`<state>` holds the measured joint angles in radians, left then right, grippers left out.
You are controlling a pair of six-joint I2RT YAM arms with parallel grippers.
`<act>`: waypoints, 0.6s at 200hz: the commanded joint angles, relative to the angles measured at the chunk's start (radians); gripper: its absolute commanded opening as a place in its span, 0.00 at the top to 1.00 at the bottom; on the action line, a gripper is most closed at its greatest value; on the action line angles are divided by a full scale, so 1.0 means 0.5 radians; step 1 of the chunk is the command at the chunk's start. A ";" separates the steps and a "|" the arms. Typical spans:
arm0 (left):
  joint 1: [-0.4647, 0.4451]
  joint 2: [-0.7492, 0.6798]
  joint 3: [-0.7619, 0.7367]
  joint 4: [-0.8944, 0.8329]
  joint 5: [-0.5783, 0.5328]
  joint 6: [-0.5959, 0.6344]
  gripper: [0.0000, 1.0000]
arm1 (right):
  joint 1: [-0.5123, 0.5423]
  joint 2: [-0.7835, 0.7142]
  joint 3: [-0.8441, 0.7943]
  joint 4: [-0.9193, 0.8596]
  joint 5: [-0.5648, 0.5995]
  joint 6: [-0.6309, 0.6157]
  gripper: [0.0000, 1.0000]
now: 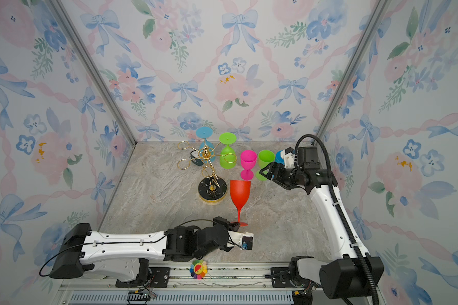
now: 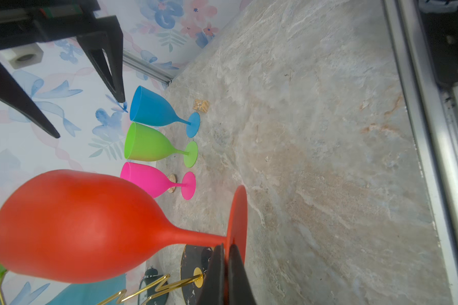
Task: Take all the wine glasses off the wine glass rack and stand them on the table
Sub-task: 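Close the right gripper on the red glass bowl while the left holds the base, then open the left gripper off the red glass base while the right carries it away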
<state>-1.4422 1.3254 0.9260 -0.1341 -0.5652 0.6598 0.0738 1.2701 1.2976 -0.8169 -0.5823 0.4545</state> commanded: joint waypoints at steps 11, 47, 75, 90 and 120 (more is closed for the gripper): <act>-0.048 0.050 -0.146 0.235 -0.287 0.296 1.00 | 0.076 0.080 0.153 -0.178 -0.094 -0.082 0.19; -0.056 0.050 -0.233 0.378 -0.378 0.422 1.00 | 0.197 0.145 0.271 -0.280 -0.095 -0.143 0.22; -0.088 0.078 -0.376 0.650 -0.573 0.693 1.00 | 0.252 0.217 0.377 -0.398 -0.092 -0.192 0.27; -0.089 0.088 -0.448 0.791 -0.634 0.800 1.00 | 0.276 0.266 0.439 -0.471 -0.086 -0.223 0.30; -0.094 0.105 -0.558 0.940 -0.688 0.948 1.00 | 0.329 0.347 0.553 -0.574 -0.083 -0.270 0.36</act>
<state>-1.4837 1.3655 0.6876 0.2153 -0.8467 1.0328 0.2131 1.4147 1.5162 -1.0149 -0.6144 0.3557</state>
